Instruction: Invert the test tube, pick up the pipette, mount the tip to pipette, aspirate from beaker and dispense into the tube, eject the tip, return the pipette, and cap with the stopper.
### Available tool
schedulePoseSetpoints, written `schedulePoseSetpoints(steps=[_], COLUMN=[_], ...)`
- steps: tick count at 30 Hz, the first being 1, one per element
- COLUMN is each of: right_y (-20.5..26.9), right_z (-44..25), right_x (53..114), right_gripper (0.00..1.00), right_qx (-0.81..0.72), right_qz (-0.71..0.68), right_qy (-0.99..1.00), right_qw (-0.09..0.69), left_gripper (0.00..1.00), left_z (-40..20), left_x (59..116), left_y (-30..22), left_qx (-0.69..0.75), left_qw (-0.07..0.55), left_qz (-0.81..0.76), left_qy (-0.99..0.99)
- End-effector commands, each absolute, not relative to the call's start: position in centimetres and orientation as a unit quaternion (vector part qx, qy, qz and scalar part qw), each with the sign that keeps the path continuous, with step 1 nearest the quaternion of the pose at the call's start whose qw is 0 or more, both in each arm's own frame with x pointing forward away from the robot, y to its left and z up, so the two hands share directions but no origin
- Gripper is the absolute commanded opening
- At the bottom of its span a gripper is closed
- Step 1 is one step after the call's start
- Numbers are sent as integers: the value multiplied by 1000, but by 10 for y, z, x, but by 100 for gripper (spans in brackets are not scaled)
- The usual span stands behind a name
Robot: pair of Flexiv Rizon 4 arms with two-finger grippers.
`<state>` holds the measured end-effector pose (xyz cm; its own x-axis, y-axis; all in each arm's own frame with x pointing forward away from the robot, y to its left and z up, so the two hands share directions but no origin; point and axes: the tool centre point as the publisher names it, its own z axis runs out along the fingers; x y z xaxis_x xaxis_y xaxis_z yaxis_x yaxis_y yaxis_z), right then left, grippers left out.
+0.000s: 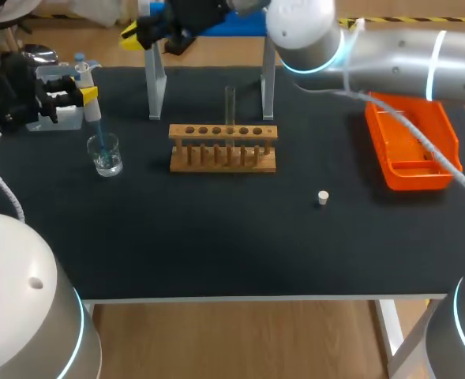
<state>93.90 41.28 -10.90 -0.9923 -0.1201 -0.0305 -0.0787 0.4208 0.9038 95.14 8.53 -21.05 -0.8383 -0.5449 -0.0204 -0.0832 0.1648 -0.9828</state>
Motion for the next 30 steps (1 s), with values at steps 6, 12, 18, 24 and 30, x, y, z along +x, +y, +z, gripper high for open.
schedulePoseSetpoints(steps=[6, 12, 18, 24, 30], right_y=[447, 461, 474, 485, 491], right_z=[-113, -114, -117, -121, -123], right_x=[946, 948, 948, 948, 951], right_gripper=[0, 0, 0, 0, 0], right_qx=[61, 58, 58, 59, 56], right_qz=[-531, -532, -531, -530, -529], right_qy=[-844, -844, -845, -845, -846], right_qw=[32, 35, 39, 42, 43], left_gripper=[0, 0, 0, 0, 0], left_z=[-211, -211, -211, -211, -211], left_x=[951, 951, 951, 951, 951], left_y=[84, 84, 84, 84, 84], left_qx=[-213, -213, -213, -213, -213], left_qw=[192, 192, 192, 192, 192], left_qz=[-610, -610, -610, -610, -610], left_qy=[739, 739, 739, 739, 739])
